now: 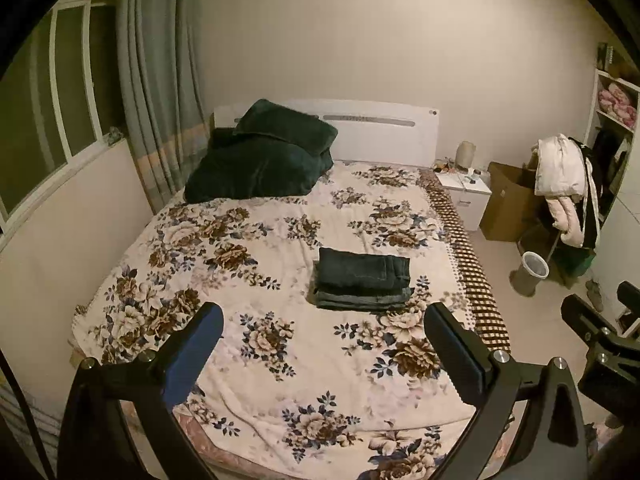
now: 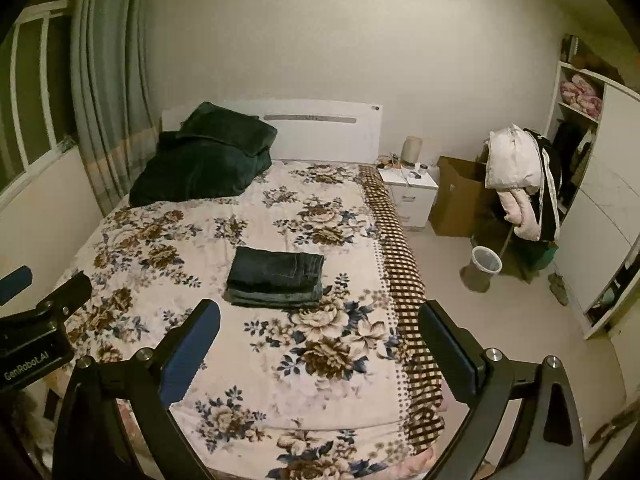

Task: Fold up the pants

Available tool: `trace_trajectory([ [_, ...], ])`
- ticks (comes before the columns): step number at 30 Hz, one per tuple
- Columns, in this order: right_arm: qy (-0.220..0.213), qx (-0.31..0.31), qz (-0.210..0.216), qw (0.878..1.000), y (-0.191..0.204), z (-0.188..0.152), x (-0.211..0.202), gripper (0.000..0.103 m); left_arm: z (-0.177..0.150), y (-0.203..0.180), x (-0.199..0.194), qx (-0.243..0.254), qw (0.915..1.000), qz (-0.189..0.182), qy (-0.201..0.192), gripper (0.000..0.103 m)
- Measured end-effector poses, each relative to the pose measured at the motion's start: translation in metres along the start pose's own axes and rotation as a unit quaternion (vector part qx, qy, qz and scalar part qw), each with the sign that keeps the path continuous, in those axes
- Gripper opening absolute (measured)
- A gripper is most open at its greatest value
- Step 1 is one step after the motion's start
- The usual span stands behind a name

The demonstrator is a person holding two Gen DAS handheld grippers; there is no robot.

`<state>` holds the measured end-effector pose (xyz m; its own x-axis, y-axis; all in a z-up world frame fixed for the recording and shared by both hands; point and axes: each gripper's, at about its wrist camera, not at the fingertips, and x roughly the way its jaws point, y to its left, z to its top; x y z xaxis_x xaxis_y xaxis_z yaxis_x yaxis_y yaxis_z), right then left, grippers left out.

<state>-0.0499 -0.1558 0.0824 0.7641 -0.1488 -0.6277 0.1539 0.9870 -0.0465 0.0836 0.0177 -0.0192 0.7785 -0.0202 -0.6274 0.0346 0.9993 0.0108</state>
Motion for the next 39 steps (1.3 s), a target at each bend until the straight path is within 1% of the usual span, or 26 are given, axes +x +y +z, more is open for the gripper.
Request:
trace_trajectory([
  [3,0.002,0.004,-0.005,1.000,0.000,0.004,0.025,0.101,0.001,-0.001,0.014,-0.002,1.0000,0.005,0.001,0.103],
  [4,0.001,0.005,-0.007,1.000,0.000,0.006,0.031,0.101,0.001,-0.002,0.020,0.000,0.9999,0.012,0.000,0.103],
  [8,0.009,0.005,-0.015,1.000,0.000,0.010,0.065,0.101,0.002,-0.005,0.041,0.006,0.9997,0.022,0.010,0.103],
  [10,0.015,0.004,-0.013,1.000,0.002,0.010,0.082,0.101,0.002,-0.007,0.052,0.009,0.9996,0.021,0.014,0.103],
  [11,0.018,0.005,-0.014,1.000,0.003,0.011,0.090,0.101,0.003,-0.008,0.058,0.011,0.9994,0.027,0.018,0.103],
  [13,0.027,0.008,-0.010,1.000,0.004,0.012,0.108,0.101,0.005,-0.008,0.069,0.011,0.9994,0.021,0.026,0.103],
  [19,0.045,0.016,-0.013,0.999,0.002,0.014,0.162,0.101,0.007,-0.012,0.102,0.022,0.9984,0.031,0.041,0.103],
  [23,0.056,0.016,-0.015,0.998,0.004,0.014,0.186,0.101,0.008,-0.013,0.118,0.022,0.9979,0.036,0.050,0.103],
  [30,0.061,0.011,-0.013,0.998,0.011,0.013,0.205,0.101,0.013,-0.009,0.131,0.019,0.9975,0.035,0.057,0.103],
  [39,0.057,0.007,-0.009,0.998,0.015,0.012,0.205,0.102,0.016,-0.008,0.133,0.019,0.9977,0.035,0.056,0.103],
])
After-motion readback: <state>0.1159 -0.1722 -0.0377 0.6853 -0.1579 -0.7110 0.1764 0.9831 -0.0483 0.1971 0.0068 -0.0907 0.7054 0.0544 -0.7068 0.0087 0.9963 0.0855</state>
